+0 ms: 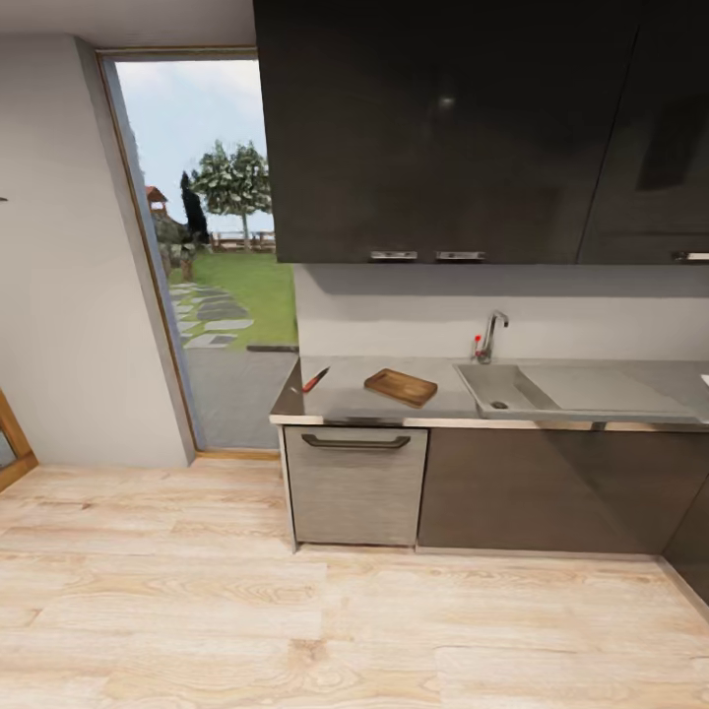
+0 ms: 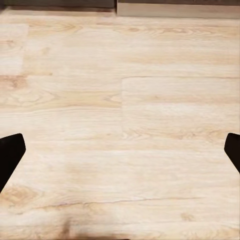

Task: In the kitchen, take the Vidalia onion out of the sink, dice it on the chopping board with the paring knife, put the diced onion into the bowl on the countertop, then place both the paring knife and the chopping board into the sink.

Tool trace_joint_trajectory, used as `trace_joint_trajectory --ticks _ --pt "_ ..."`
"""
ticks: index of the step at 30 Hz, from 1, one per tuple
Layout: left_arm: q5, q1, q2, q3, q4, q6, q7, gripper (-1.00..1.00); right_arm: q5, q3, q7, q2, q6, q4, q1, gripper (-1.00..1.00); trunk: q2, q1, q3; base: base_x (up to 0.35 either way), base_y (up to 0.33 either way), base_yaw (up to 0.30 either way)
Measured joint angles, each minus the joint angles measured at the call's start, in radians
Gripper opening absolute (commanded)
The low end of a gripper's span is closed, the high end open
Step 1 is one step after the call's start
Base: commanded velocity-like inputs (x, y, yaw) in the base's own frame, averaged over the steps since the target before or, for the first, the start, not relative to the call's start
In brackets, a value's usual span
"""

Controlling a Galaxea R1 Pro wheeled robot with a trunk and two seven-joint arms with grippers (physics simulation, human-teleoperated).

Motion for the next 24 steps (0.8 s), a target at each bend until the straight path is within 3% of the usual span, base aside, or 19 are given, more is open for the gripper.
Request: trace_joint_trajectory --ticks 10,13,15,17,18,20,22,24 --pt "0.000 0.000 0.000 0.000 -0.001 0.000 0.000 1.00 0.000 -0.006 -0.009 -0.002 0.002 -0.002 0.000 1.00 0.000 0.000 0.000 0.002 0.002 0.000" --pt "0.000 0.000 0.000 0.000 0.000 0.001 0.000 1.00 0.004 -0.007 -0.089 -0.016 0.055 -0.181 -0.008 1.00 0.000 0.000 0.000 0.000 0.000 0.000" --pt "0.000 0.000 0.000 -0.001 0.001 0.001 0.000 1.00 0.006 -0.007 -0.158 -0.018 0.146 -0.308 -0.010 1.00 0.000 0.000 0.000 0.000 0.000 0.000" --pt "0.000 0.000 -0.001 -0.002 0.004 0.001 0.000 1.00 0.013 -0.008 -0.250 -0.021 0.367 -0.531 -0.027 1.00 0.000 0.000 0.000 0.000 0.000 0.000" --pt "0.000 0.000 -0.001 -0.002 0.004 0.000 0.000 1.00 0.014 -0.008 -0.261 -0.021 0.414 -0.577 -0.034 1.00 0.000 0.000 0.000 0.000 0.000 0.000" --pt "0.000 0.000 -0.001 -0.002 0.005 0.001 0.000 1.00 0.027 -0.008 -0.288 -0.022 0.577 -0.734 -0.075 1.00 0.000 0.000 0.000 0.000 0.000 0.000" --pt "0.000 0.000 -0.001 -0.002 0.005 0.000 0.000 1.00 0.055 -0.008 -0.305 -0.022 0.747 -0.860 -0.170 1.00 0.000 0.000 0.000 0.000 0.000 0.000" --pt "0.000 0.000 0.000 -0.002 0.004 0.000 0.000 1.00 0.094 -0.007 -0.312 -0.023 0.885 -0.906 -0.281 1.00 0.000 0.000 0.000 0.000 0.000 0.000"
